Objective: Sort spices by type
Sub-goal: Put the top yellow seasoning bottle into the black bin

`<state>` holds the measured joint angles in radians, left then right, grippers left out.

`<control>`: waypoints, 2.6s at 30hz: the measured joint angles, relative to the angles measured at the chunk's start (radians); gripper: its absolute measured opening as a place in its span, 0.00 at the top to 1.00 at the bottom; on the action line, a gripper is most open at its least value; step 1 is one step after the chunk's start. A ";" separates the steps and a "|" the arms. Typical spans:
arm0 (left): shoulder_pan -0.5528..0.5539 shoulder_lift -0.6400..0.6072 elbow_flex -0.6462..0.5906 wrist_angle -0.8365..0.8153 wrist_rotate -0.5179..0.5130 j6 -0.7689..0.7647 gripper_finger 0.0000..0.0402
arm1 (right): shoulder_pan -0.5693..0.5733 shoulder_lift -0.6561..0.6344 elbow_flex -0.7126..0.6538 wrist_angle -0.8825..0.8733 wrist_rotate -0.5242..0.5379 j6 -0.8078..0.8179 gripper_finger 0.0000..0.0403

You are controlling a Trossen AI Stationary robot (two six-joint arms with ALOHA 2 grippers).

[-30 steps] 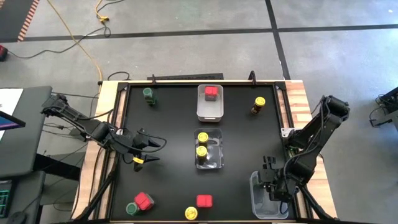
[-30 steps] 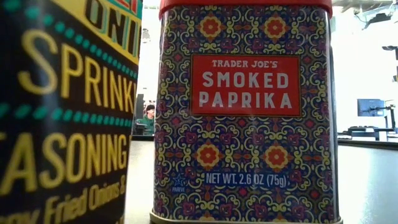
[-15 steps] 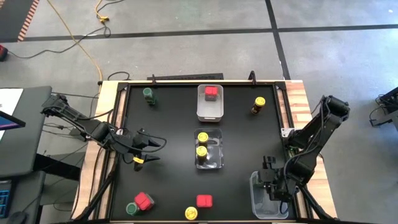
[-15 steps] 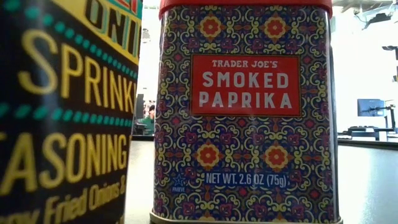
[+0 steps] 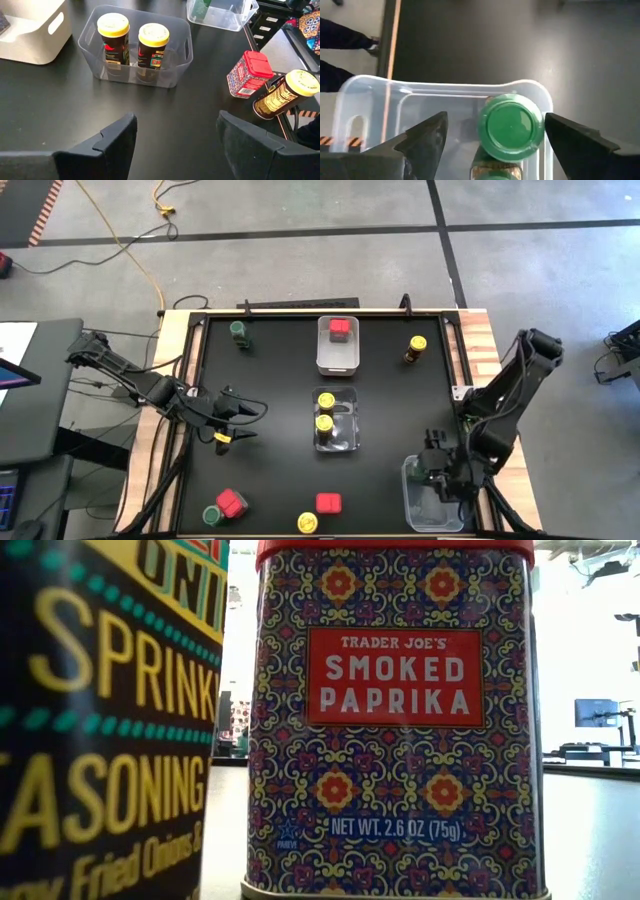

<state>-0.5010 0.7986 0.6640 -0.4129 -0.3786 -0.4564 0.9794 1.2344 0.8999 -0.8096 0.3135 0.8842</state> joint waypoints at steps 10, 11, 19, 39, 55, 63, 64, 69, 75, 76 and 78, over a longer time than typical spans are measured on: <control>0.000 0.000 0.000 0.000 0.000 0.000 0.35 | 0.000 -0.143 0.034 -0.039 -0.001 0.000 0.10; 0.000 0.000 0.000 0.000 0.000 0.000 0.35 | 0.000 -0.150 0.034 -0.034 -0.001 0.000 0.10; 0.000 0.000 0.000 0.000 0.000 0.043 0.35 | 0.000 -0.148 0.034 0.152 0.025 0.058 0.10; 0.000 0.000 0.000 0.000 0.001 0.329 0.35 | -0.481 0.256 0.034 0.563 0.265 0.313 0.10; 0.000 0.000 0.000 0.007 -0.057 0.420 0.35 | -0.694 -0.002 0.051 0.192 0.268 0.463 0.10; 0.005 0.000 0.000 0.009 -0.255 0.320 0.35 | -0.864 -0.163 0.051 -0.055 0.264 0.370 0.10; 0.012 0.000 0.000 0.009 -0.265 0.316 0.35 | -0.895 -0.182 0.051 -0.055 0.264 0.325 0.10; 0.057 0.000 0.000 0.009 -0.277 0.320 0.35 | -1.090 -0.272 0.051 -0.049 0.263 0.078 0.10; 0.112 0.000 0.000 0.008 -0.276 0.316 0.35 | -1.356 -0.330 0.051 -0.050 0.129 -0.131 0.10; 0.118 0.000 0.000 0.008 -0.276 0.315 0.35 | -1.400 -0.329 0.051 -0.049 0.092 -0.175 0.10; 0.127 0.000 0.000 0.008 -0.276 0.315 0.35 | -1.482 -0.320 0.051 -0.050 0.009 -0.271 0.10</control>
<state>-0.3741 0.7982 0.6640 -0.4049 -0.6548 -0.1413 -0.5029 0.9149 0.9504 -0.8599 0.3228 0.6136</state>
